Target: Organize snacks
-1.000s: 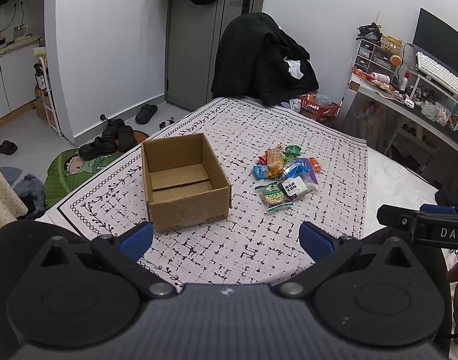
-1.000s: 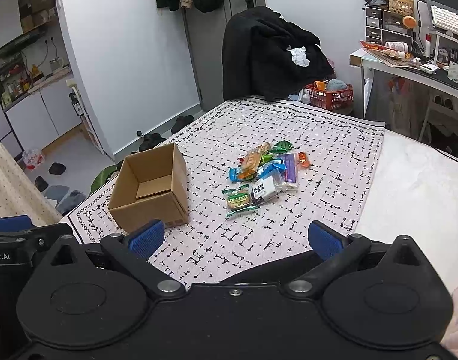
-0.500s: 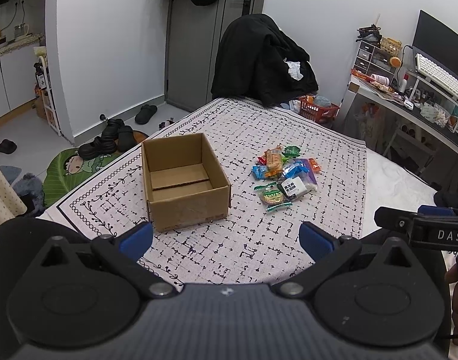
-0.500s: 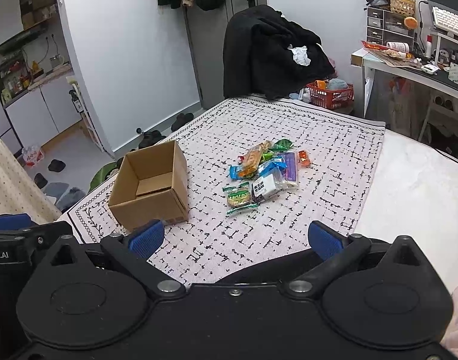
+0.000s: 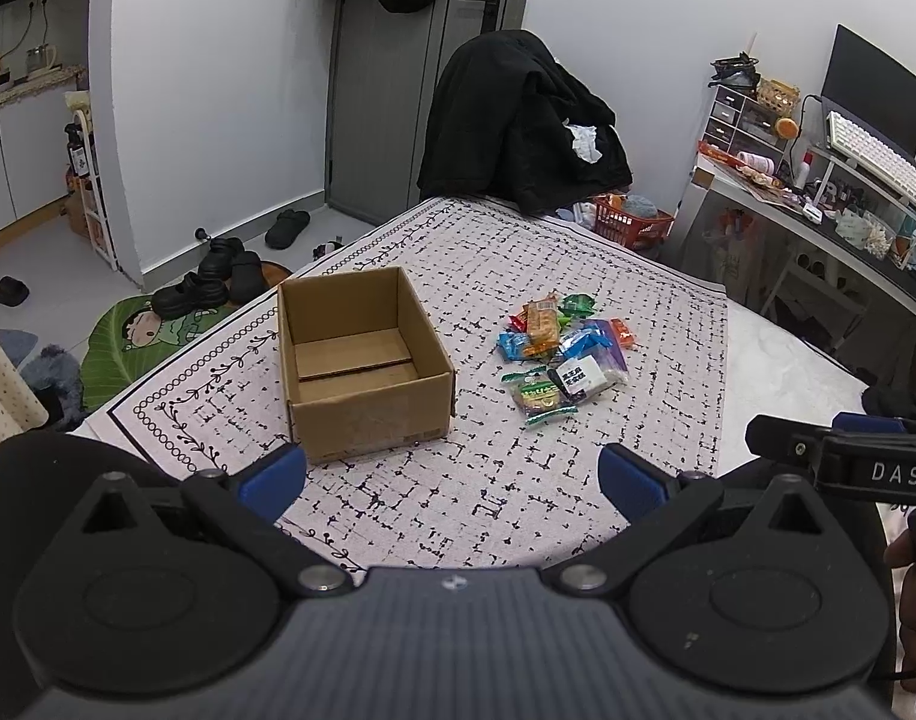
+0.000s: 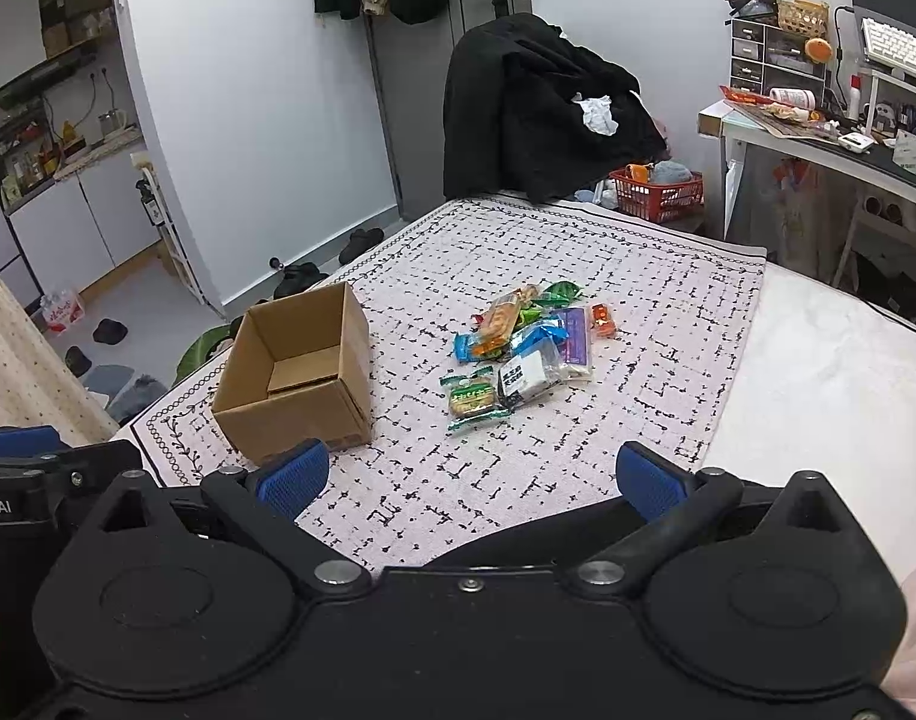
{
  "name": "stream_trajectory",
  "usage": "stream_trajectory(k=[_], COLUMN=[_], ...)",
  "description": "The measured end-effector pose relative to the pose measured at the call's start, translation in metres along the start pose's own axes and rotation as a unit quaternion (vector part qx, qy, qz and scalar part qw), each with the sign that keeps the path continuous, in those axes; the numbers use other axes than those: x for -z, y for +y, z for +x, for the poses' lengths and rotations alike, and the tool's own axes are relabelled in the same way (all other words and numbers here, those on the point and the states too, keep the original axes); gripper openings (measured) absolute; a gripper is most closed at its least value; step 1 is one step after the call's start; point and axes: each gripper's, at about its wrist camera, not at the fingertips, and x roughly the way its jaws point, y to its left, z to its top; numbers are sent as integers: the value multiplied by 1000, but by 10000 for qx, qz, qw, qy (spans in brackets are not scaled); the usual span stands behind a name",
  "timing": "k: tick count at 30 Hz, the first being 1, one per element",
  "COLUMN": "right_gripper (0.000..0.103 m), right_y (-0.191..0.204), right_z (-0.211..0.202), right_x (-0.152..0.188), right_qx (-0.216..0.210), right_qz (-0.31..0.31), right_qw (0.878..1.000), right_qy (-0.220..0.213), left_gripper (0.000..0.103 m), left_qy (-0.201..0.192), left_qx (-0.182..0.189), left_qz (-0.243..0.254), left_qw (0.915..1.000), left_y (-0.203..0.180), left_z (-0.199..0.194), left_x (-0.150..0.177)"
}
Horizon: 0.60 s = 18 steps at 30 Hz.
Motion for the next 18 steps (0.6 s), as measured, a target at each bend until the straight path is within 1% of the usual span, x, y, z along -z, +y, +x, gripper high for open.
stream_trajectory(k=[18], right_gripper=[103], right_y=[-3], right_z=[9], right_x=[2], right_qx=[-75], right_qz=[13], right_qw=[9999], right_qy=[73], left_gripper=[103], left_qy=[-1], left_qx=[-11], left_qz=[-27], left_qw=[10000], left_y=[1], left_z=[1], left_x=[2])
